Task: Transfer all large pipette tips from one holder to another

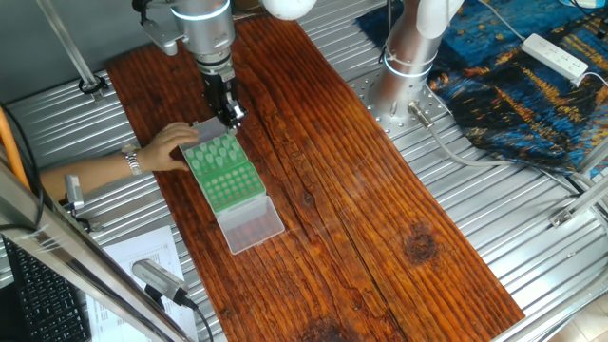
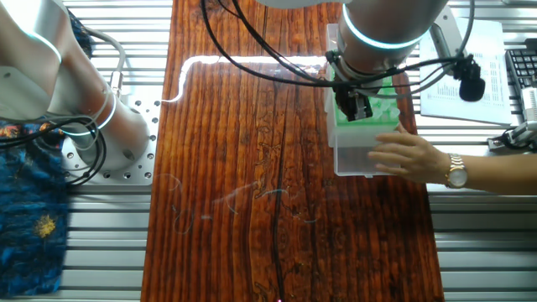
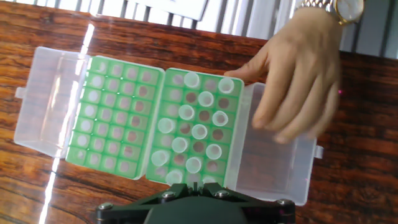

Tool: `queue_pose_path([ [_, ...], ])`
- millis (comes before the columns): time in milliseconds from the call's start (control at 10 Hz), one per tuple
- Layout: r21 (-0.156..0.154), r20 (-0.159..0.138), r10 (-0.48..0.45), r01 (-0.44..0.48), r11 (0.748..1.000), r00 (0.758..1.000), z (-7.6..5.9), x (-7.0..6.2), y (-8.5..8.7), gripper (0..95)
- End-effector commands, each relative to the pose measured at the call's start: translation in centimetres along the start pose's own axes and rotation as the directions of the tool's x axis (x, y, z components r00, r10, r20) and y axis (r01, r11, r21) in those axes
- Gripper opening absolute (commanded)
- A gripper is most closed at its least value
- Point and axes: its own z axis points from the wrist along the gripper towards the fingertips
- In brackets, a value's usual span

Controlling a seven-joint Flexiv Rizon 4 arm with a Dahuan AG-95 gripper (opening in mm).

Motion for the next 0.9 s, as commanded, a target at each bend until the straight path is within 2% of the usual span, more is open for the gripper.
queue_pose_path([
  [100, 0.001, -0.006, -0.003, 0.003, 1.0, 1.0, -0.03, -0.02, -0.07, 0.0],
  [600, -0.002, -0.01, -0.05, 0.05, 0.999, 0.999, -0.24, 0.05, 0.05, 0.0],
  [900, -0.003, -0.009, -0.037, 0.037, 0.999, 0.999, -0.28, 0.06, 0.07, 0.0],
])
